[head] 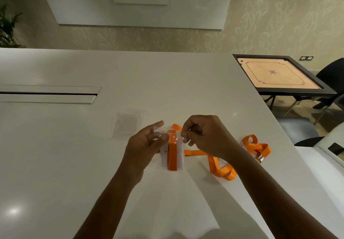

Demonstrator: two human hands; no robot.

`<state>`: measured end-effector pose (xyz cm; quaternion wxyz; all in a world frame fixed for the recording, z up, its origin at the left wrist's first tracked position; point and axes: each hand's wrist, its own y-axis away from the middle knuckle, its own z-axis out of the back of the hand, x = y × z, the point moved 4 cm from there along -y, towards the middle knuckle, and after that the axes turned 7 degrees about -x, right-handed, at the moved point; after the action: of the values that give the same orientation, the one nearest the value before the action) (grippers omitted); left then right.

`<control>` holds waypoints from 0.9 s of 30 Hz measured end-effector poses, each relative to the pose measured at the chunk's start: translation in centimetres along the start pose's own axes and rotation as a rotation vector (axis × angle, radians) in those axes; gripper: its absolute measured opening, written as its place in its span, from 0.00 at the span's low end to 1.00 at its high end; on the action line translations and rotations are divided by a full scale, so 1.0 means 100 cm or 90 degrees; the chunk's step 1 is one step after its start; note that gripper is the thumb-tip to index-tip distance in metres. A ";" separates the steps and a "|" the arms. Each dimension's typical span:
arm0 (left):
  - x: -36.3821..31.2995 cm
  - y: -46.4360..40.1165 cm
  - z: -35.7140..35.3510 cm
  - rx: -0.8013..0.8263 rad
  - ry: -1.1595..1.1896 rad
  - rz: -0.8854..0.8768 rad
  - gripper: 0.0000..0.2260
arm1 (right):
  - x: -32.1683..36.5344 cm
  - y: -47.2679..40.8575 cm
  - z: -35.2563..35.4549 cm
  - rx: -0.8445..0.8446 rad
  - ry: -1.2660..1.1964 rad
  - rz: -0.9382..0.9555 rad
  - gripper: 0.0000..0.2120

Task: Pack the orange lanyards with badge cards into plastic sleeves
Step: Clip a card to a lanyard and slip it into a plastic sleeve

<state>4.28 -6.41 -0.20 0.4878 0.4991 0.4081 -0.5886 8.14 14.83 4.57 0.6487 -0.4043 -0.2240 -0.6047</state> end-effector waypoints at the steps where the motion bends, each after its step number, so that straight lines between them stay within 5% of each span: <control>1: 0.003 -0.002 0.003 -0.003 0.010 0.010 0.29 | -0.001 -0.002 -0.005 0.002 -0.010 -0.006 0.03; 14: 0.070 -0.027 0.085 -0.085 -0.017 0.127 0.26 | -0.020 -0.011 -0.138 -0.004 -0.222 -0.266 0.08; 27: 0.127 -0.047 0.225 -0.164 -0.130 0.181 0.11 | 0.017 -0.031 -0.307 0.055 -0.339 -0.385 0.12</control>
<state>-4.95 -29.35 -9.01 0.6642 0.4234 0.3538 -0.5044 -0.68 -10.42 -10.89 0.3773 -0.4350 -0.5179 -0.6326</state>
